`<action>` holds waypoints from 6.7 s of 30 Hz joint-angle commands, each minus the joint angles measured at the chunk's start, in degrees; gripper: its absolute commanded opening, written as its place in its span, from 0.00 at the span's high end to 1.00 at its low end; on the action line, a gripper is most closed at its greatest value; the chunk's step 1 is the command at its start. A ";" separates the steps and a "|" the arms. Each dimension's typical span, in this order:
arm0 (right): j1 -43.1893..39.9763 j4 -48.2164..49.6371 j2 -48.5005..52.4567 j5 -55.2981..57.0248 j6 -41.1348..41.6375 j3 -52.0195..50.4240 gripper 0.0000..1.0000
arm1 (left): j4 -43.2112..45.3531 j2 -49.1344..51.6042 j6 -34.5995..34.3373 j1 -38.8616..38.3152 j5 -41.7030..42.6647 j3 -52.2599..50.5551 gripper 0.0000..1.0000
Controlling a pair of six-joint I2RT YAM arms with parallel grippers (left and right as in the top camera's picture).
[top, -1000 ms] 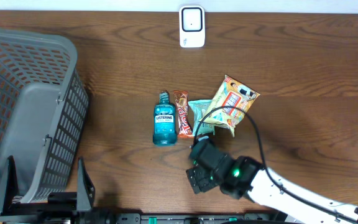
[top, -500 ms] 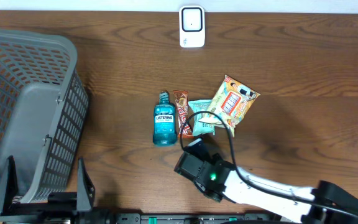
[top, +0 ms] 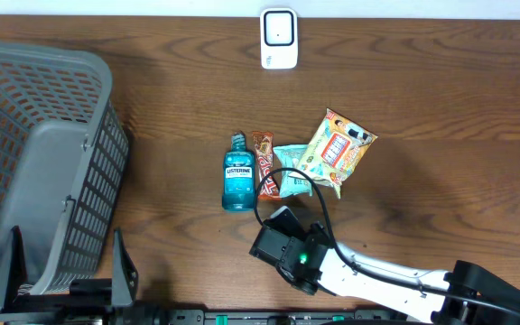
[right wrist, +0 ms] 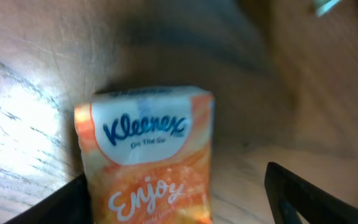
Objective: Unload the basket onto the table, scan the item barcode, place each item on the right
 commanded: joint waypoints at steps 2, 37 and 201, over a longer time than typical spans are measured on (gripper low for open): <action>0.61 -5.62 -0.09 2.86 0.15 8.96 0.22 | 0.26 -0.09 0.94 0.28 0.13 -0.50 0.02; 0.39 -9.92 11.67 -9.77 14.23 12.52 0.99 | 0.50 -0.09 0.96 0.28 0.13 -0.50 0.02; -9.97 34.23 -26.25 -15.58 -26.64 1.27 0.99 | -2.10 -0.09 0.94 0.28 0.15 -0.50 0.02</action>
